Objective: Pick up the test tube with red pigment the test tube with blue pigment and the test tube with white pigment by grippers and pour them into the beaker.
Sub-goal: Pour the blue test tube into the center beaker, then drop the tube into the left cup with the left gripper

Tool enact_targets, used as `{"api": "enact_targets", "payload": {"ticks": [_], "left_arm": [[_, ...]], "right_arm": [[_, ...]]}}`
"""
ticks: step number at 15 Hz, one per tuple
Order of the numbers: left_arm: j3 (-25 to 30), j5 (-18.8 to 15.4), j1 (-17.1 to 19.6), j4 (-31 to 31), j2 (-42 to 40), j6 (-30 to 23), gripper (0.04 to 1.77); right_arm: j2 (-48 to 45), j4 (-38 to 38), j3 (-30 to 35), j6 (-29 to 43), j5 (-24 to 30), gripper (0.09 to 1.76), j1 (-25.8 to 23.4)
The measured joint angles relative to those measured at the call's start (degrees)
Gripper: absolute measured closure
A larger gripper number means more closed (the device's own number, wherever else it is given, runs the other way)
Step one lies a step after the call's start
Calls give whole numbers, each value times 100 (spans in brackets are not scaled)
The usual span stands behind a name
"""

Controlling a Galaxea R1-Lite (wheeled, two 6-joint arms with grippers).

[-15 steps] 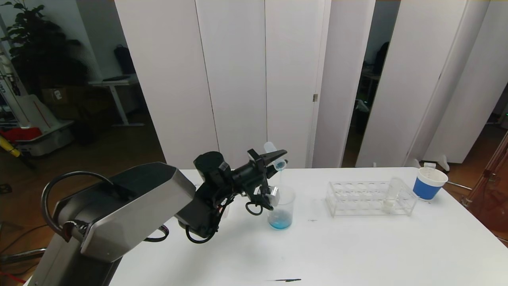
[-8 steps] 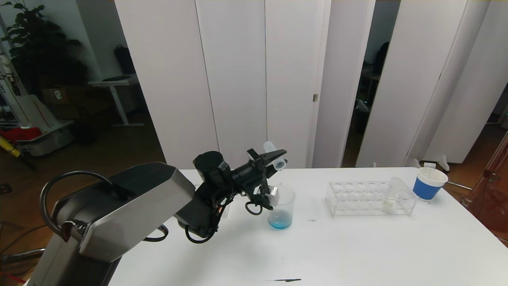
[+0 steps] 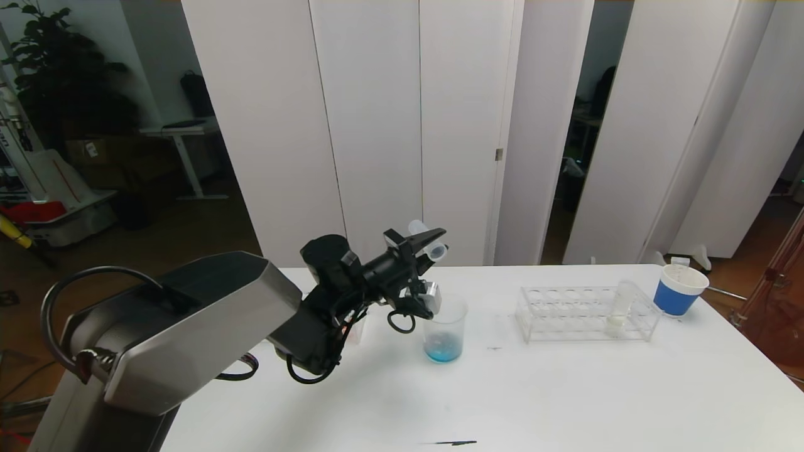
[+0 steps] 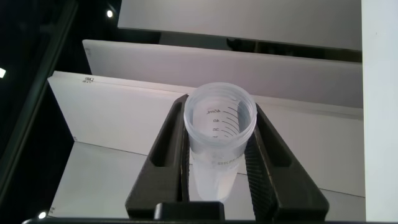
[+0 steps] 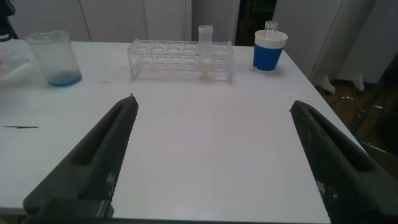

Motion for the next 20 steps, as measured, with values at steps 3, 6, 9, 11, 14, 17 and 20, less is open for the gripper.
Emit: {"api": "enact_targets", "payload": {"ticks": [3,6,9,11,14,17,20], "left_arm": [[105,17,0,513,-305,-590,121],[211,26,63,1484,-769,-1864,121],[317,304,111,2131,-1265,-3300,121],[347,571,122,2511,-1587,-4323,121],[383,844,87,3228,-2057,-6233,121],[344,2343,91,4642,-2489,-7514,121],[361,3588,78,5302,-2809,-8396,121]], "right_arm": [[0,1,0,-1,2,10,0],[0,0,0,0,-2,10,0],[0,1,0,-1,-2,10,0],[0,0,0,-1,0,10,0],[0,0,0,0,0,10,0],[0,0,0,0,-2,10,0],[0,0,0,2,0,10,0]]}}
